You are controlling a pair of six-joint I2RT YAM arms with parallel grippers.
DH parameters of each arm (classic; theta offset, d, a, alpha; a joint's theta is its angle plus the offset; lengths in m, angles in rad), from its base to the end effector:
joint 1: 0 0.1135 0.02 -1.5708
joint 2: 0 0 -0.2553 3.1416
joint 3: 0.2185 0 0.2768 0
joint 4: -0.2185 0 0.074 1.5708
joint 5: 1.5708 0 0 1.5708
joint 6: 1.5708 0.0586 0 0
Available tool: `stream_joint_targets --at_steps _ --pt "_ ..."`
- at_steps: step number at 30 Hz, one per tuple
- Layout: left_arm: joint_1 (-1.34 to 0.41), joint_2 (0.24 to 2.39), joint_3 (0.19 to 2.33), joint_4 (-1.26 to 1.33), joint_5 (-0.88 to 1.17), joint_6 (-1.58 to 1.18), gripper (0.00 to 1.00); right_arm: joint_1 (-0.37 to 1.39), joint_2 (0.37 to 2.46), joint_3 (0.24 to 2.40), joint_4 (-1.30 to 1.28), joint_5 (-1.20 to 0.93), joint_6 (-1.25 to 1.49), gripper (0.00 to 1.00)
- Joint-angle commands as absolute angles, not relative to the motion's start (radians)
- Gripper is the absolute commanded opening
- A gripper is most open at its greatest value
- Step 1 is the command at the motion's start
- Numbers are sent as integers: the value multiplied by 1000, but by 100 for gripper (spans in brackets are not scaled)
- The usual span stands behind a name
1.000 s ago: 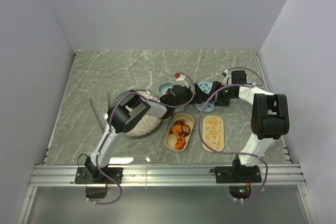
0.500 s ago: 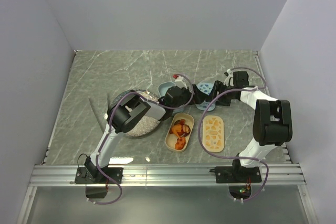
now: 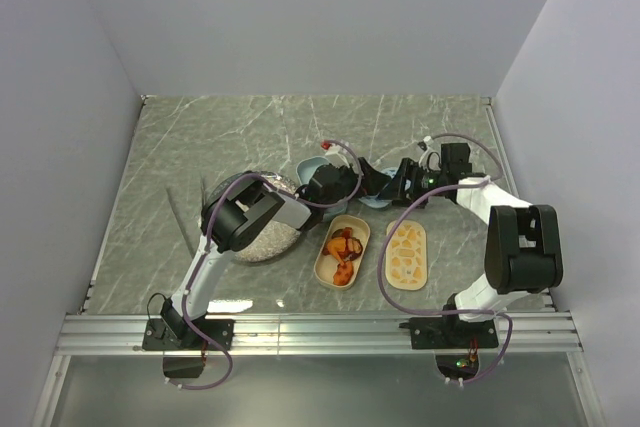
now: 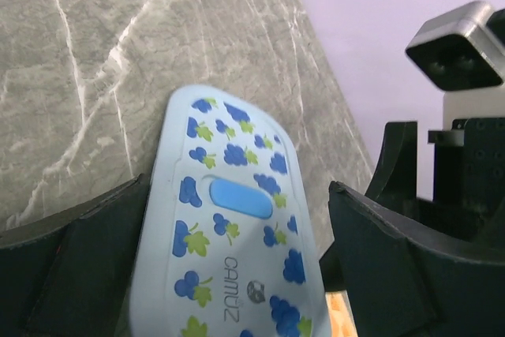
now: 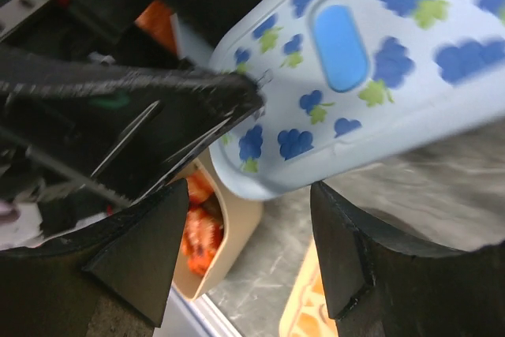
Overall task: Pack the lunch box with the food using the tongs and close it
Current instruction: Pick up the lid of the lunch box with the left arm
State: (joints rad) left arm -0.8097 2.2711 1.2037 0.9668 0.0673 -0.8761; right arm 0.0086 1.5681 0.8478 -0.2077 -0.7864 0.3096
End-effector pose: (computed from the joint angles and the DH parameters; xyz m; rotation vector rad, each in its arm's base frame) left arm 0.3415 -0.3642 0.0877 -0.0051 1.8528 -1.2916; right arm 0.3308 0.0443 0.1433 0.0323 2.4331 1.1144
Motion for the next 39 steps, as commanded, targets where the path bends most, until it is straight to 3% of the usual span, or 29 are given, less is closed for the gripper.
stream_joint_targets --at_steps 1,11,16,21,24,39 --pt "-870 2235 1204 1017 236 -934 99 40 1543 862 -3 -928 351 70" --pt "-871 2226 1186 1068 291 -956 94 40 1572 844 61 -873 394 69" --pt "-871 2223 1192 1049 314 -965 74 37 1577 857 18 -786 376 69" --pt "-871 2229 1201 1042 382 -992 59 31 1580 856 5 -713 376 69" --pt "-871 2235 1210 1043 422 -1015 55 26 1588 851 5 -693 385 69" --pt "-890 2295 1236 1151 549 -1126 49 18 1657 844 84 -655 436 69"
